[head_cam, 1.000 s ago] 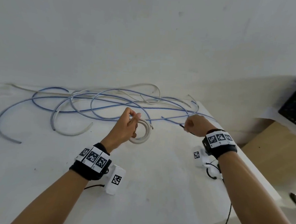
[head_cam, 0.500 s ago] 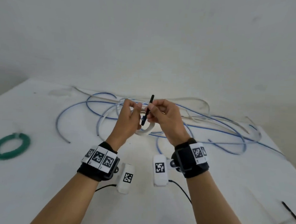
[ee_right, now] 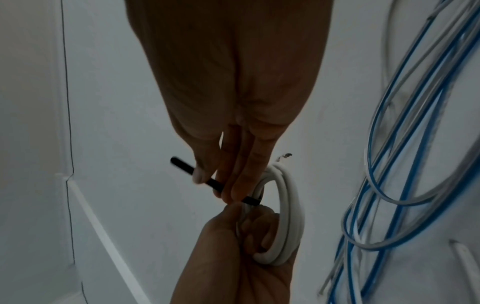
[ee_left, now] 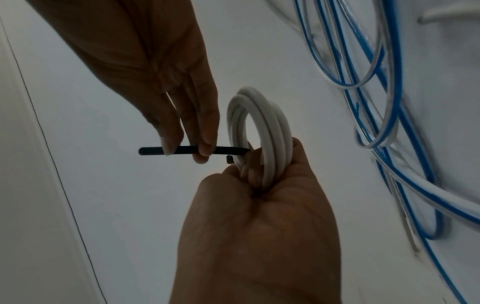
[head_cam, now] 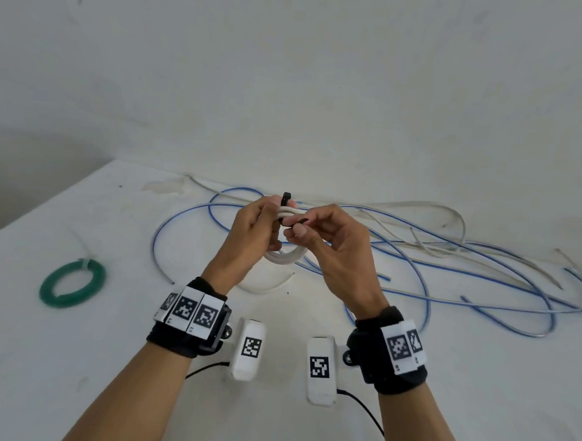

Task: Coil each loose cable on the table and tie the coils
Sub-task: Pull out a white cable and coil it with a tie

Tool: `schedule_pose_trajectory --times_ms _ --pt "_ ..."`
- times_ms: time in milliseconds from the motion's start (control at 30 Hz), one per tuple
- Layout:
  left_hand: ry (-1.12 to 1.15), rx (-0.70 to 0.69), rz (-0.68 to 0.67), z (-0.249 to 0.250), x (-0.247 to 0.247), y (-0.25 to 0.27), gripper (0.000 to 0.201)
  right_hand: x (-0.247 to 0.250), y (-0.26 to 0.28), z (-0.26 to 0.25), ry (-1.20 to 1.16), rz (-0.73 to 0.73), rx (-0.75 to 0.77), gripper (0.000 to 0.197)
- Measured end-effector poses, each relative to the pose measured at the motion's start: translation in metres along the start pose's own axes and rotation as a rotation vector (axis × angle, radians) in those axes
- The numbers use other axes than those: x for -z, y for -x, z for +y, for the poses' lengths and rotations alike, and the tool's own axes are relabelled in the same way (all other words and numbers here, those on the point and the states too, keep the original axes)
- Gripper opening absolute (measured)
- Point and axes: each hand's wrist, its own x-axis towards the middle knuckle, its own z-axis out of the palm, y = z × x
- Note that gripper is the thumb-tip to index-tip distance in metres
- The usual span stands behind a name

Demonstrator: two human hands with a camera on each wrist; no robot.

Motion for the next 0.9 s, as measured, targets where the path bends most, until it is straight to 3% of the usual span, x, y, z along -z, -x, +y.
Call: schedule_pose_trajectory --times_ms 67,167,233,300,500,700,833,900 --pt "0.023 -0.038 -0.027 0.005 -0.001 0.001 0.034 0.005 0.000 -0.005 -0.005 0.001 0.004 0.001" --pt "0.037 -0.079 -0.058 0.008 -0.004 0.003 0.033 0.016 -0.002 -0.006 0.178 0.250 0.018 0.019" --pt "0.043 -0.078 -0.094 0.010 -0.006 0.004 0.032 0.021 -0.003 -0.002 0.363 0.314 0.016 0.017" --pt "0.048 -0.079 -0.116 0.012 -0.007 0.005 0.033 0.021 -0.001 0.002 0.477 0.236 0.012 0.014" --pt "0.050 -0.113 -0.113 0.021 -0.001 0.008 0.036 0.019 0.001 -0.006 0.486 0.042 0.001 0.018" --pt "0.045 -0.126 -0.151 0.023 -0.001 0.009 0.033 0.015 0.001 -0.007 0.310 0.030 -0.138 0.031" --pt "0.034 -0.148 -0.172 0.025 -0.004 0.010 0.032 0.019 0.004 -0.018 0.070 -0.059 -0.220 0.027" --pt "0.039 -0.152 -0.154 0.025 -0.006 0.011 0.031 0.020 0.004 -0.021 0.101 -0.054 -0.210 0.022"
